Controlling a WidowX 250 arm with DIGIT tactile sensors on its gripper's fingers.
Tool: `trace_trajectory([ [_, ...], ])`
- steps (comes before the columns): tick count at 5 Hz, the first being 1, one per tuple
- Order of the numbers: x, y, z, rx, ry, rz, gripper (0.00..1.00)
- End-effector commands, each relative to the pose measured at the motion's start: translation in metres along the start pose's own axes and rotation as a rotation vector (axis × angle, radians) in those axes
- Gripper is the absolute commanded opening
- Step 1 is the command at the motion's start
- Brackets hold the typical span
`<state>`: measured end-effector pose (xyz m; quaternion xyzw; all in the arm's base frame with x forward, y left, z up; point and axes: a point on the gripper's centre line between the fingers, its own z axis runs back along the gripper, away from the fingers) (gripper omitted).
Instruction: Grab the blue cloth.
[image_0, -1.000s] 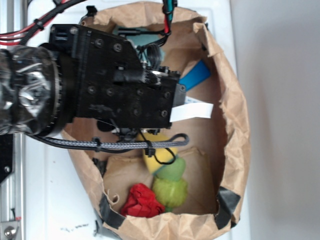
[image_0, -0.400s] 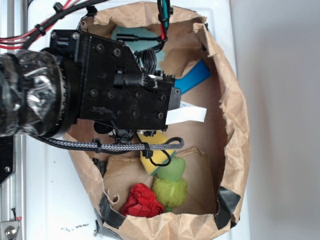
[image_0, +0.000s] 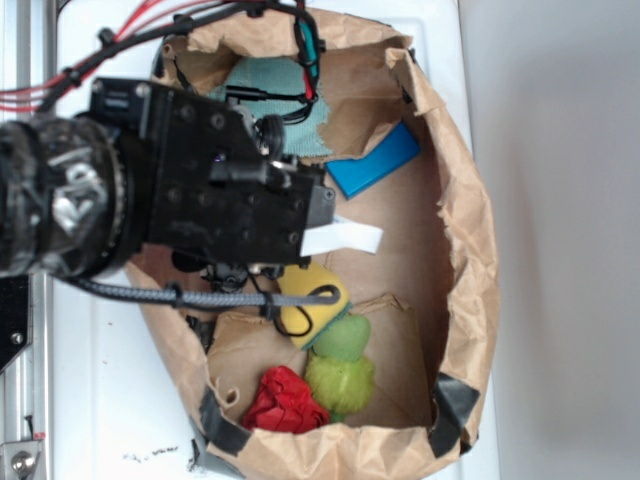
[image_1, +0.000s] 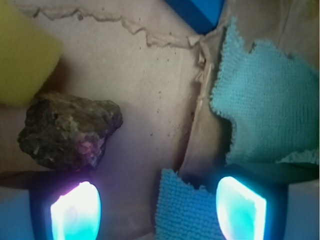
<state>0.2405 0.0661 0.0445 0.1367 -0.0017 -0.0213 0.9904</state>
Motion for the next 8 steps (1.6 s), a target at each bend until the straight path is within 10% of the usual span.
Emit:
trace_trajectory([
  [1,0.009,0.008,0.014,0.027,-0.039,0.014,1.0],
  [5,0.04,0.042,0.01,-0.044,-0.05,0.095,1.0],
  [8,0.05,0.044,-0.014,0.086,-0.028,0.107,1.0],
])
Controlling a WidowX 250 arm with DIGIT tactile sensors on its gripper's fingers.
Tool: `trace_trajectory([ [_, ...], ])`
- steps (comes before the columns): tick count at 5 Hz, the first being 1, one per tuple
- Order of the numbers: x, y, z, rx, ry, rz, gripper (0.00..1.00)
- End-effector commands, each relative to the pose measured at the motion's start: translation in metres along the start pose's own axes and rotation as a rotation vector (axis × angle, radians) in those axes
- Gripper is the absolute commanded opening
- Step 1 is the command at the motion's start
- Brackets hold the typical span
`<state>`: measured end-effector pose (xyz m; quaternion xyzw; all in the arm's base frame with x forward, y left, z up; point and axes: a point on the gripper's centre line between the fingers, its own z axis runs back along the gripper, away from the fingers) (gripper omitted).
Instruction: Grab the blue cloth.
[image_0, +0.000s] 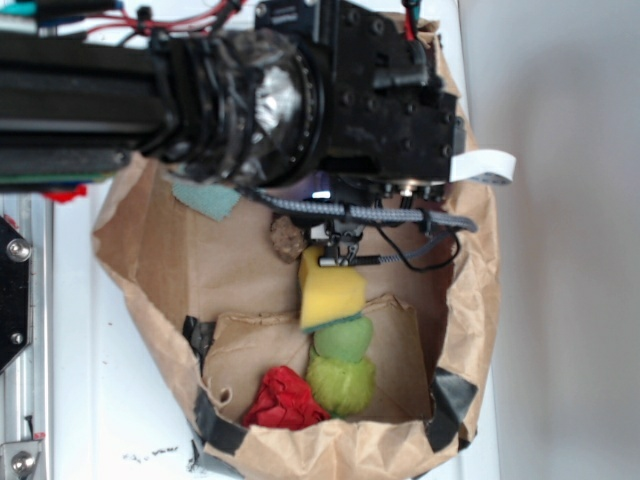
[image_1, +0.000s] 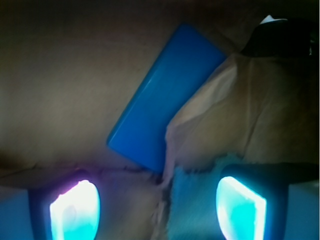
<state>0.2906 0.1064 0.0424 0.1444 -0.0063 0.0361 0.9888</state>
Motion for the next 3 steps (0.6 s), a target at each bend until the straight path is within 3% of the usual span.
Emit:
trace_trajectory([
  [1,-0.012,-0.005,-0.006,0.089,-0.031,-0.072,1.0],
  [3,-0.035,-0.015,0.005,0.046,-0.041,-0.161,1.0],
])
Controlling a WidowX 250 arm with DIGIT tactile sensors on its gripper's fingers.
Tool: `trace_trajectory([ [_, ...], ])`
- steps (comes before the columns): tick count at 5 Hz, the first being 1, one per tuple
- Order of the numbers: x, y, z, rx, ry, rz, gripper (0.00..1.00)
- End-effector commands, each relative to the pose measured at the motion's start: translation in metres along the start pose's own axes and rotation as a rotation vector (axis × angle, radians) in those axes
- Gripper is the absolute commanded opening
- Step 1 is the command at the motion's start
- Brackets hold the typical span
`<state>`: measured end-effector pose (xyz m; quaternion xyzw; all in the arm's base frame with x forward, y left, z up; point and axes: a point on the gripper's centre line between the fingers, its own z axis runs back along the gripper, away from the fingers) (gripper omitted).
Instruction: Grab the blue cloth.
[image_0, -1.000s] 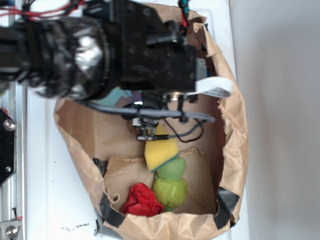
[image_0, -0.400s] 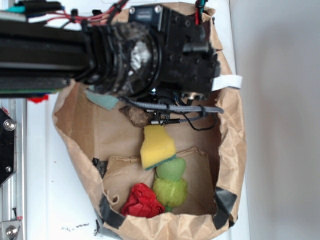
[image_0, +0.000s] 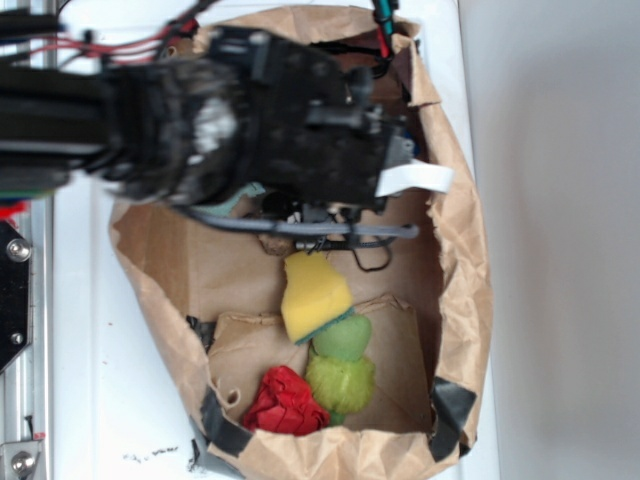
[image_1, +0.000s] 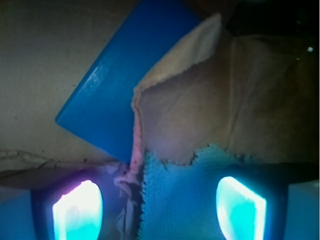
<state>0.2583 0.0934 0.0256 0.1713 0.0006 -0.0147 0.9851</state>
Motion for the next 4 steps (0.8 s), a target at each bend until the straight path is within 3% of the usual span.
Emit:
trace_trajectory([
  [1,-0.006,0.0,0.018,-0.002,-0.028,-0.082,1.0],
  [4,-0.029,0.003,0.048,-0.083,-0.026,-0.145,1.0],
])
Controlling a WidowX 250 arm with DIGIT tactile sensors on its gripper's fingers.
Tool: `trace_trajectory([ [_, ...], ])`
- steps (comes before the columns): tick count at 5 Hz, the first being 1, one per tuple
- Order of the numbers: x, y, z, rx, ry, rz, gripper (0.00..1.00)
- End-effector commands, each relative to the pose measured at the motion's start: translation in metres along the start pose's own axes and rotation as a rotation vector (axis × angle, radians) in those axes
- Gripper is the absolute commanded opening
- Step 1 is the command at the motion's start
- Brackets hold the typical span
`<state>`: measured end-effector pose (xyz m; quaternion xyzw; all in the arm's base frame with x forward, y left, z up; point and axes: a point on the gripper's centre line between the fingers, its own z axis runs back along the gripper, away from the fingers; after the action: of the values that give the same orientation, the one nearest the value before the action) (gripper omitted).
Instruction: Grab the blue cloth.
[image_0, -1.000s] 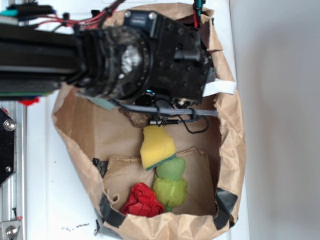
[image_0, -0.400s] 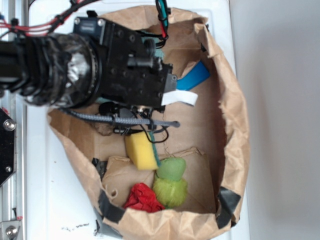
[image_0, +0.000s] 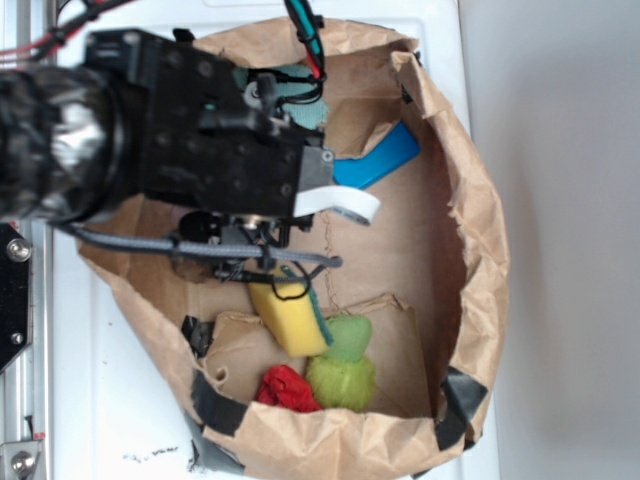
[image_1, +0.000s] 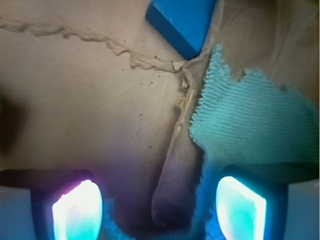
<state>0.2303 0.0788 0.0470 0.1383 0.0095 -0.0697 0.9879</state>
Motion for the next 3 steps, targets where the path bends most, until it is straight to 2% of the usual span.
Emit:
trace_trajectory([
  [1,-0.001,0.01,0.023,-0.017,-0.007,-0.034,1.0],
  [3,0.008,0.009,0.001,0.073,-0.002,-0.003,1.0],
])
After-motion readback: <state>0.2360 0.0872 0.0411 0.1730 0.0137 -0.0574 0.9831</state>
